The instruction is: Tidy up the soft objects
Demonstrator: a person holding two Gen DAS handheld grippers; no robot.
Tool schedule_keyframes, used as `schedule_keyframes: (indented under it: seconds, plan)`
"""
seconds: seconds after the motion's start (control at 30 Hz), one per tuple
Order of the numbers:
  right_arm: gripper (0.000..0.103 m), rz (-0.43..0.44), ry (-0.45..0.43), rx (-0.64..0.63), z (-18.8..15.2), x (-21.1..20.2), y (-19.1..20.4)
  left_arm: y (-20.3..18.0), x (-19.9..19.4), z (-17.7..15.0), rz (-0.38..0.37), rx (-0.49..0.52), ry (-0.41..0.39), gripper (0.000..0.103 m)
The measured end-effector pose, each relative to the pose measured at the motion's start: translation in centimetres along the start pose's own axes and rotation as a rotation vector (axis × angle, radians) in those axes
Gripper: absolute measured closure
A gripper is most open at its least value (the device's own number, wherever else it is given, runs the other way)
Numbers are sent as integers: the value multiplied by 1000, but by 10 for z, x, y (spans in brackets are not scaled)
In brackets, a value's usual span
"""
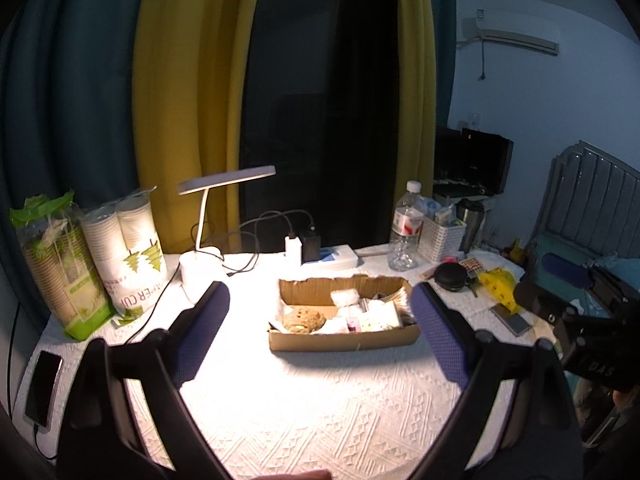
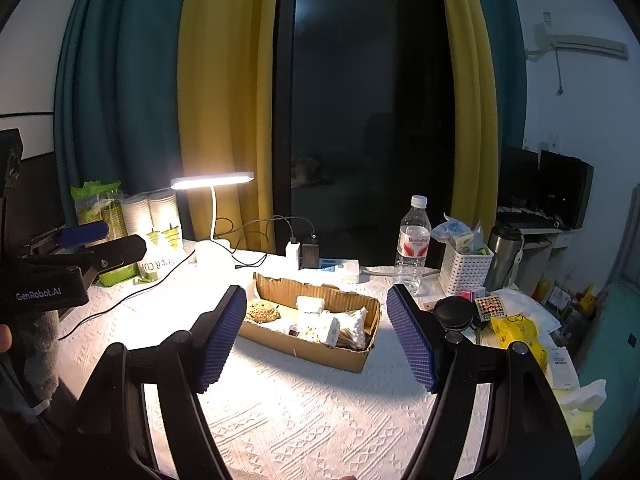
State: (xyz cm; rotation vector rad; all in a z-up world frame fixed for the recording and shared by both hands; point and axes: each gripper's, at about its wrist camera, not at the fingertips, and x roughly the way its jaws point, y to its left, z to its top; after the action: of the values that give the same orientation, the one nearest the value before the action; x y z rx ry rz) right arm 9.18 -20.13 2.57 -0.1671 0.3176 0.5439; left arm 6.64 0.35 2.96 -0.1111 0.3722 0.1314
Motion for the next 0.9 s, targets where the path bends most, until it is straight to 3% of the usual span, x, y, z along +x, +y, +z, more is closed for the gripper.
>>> schedule_keyframes:
  seconds: [0.9]
  plan:
    - [27,15,34,-1,3,25,-7,5,25,2,25,-2,26,10]
